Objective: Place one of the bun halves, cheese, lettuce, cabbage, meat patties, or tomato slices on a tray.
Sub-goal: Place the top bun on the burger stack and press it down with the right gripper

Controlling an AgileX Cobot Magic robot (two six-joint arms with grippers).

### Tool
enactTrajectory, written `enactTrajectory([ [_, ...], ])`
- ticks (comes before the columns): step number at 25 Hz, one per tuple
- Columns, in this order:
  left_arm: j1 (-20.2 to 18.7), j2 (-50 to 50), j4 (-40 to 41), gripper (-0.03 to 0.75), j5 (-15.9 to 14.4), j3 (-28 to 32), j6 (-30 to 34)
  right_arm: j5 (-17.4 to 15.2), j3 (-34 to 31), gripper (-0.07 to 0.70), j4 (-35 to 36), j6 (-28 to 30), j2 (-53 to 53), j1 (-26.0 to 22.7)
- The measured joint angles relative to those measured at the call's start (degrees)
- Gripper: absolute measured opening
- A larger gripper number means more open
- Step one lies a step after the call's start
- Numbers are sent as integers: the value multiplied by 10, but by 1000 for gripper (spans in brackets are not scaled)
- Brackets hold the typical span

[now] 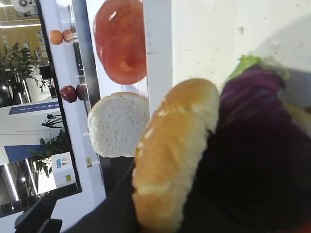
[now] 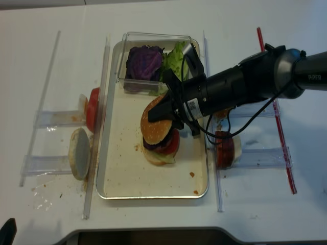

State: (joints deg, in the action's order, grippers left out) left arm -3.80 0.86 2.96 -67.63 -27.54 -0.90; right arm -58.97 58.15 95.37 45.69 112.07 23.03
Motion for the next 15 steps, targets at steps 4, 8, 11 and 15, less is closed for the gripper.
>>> enactTrajectory([
  [4, 0, 0, 0, 412, 0, 0, 0, 1, 0, 158, 0, 0, 2, 0],
  [8, 0, 0, 0, 413, 0, 0, 0, 2, 0, 265, -1, 0, 2, 0],
  [11, 0, 0, 0, 413, 0, 0, 0, 2, 0, 329, -10, -3, 2, 0],
  [15, 0, 0, 0, 413, 0, 0, 0, -6, 1, 373, -20, -16, 2, 0],
])
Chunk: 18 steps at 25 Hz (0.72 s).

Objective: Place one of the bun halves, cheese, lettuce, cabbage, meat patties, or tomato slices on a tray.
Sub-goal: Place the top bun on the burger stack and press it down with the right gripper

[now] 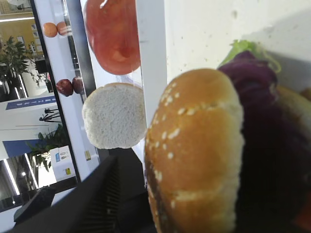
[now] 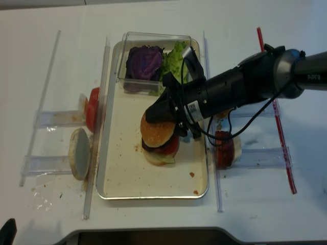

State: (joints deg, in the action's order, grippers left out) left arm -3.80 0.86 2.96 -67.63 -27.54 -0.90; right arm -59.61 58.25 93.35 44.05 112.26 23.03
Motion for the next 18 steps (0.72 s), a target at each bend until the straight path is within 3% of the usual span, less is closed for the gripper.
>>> enactTrajectory([
  [10, 0, 0, 0, 412, 0, 0, 0, -6, 0, 382, -10, -25, -2, -2],
  [18, 0, 0, 0, 413, 0, 0, 0, 12, 0, 382, -49, -51, -23, -12],
])
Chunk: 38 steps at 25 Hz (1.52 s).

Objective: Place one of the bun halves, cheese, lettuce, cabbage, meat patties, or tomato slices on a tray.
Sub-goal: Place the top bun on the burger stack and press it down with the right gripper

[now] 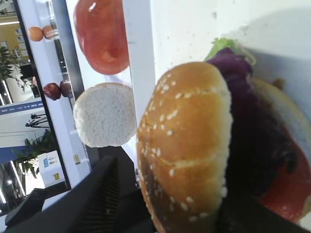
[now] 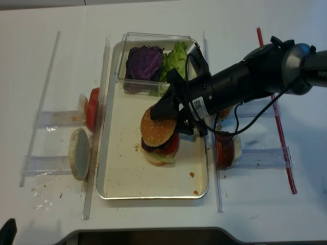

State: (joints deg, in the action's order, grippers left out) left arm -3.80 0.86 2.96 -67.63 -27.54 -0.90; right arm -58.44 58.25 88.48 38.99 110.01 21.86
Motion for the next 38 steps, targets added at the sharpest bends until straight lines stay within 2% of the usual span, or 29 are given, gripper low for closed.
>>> enactTrajectory([
  [7, 0, 0, 0, 413, 0, 0, 0, 10, 2, 382, -27, -18, -13, 0],
  [13, 0, 0, 0, 413, 0, 0, 0, 20, 24, 382, -93, -64, -30, 0],
  [20, 0, 0, 0, 413, 0, 0, 0, 13, 37, 382, -163, -121, -34, 0],
  [38, 0, 0, 0, 413, 0, 0, 0, 11, 38, 382, -273, -186, -73, 0],
])
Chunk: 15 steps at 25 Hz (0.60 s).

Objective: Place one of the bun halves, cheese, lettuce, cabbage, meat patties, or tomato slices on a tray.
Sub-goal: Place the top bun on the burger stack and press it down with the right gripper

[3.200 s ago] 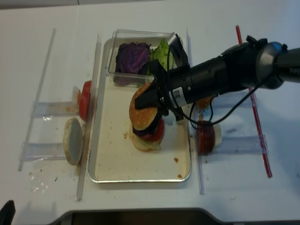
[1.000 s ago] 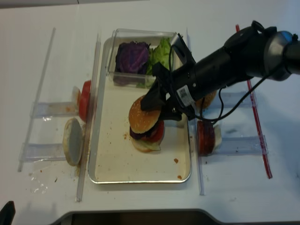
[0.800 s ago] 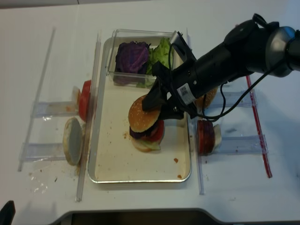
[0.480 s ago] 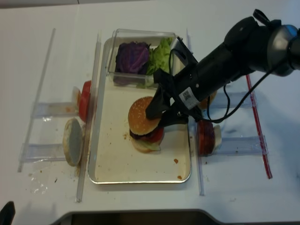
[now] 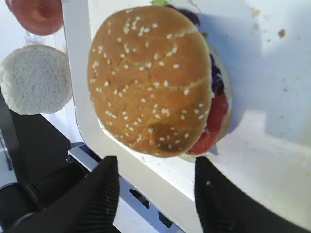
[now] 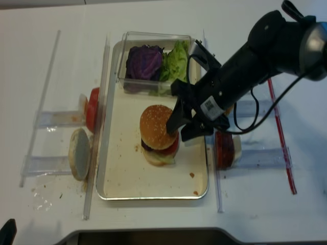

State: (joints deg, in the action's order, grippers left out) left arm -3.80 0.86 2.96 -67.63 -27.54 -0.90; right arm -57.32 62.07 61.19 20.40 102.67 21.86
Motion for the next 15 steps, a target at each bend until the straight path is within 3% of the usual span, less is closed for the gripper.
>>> enactTrajectory([
  [7, 0, 0, 0, 413, 0, 0, 0, -7, 25, 382, -78, -52, -20, 0],
  [12, 0, 0, 0, 413, 0, 0, 0, -49, 88, 382, -177, -115, -32, 0],
  [15, 0, 0, 0, 413, 0, 0, 0, -93, 131, 382, -228, -149, -36, 0],
])
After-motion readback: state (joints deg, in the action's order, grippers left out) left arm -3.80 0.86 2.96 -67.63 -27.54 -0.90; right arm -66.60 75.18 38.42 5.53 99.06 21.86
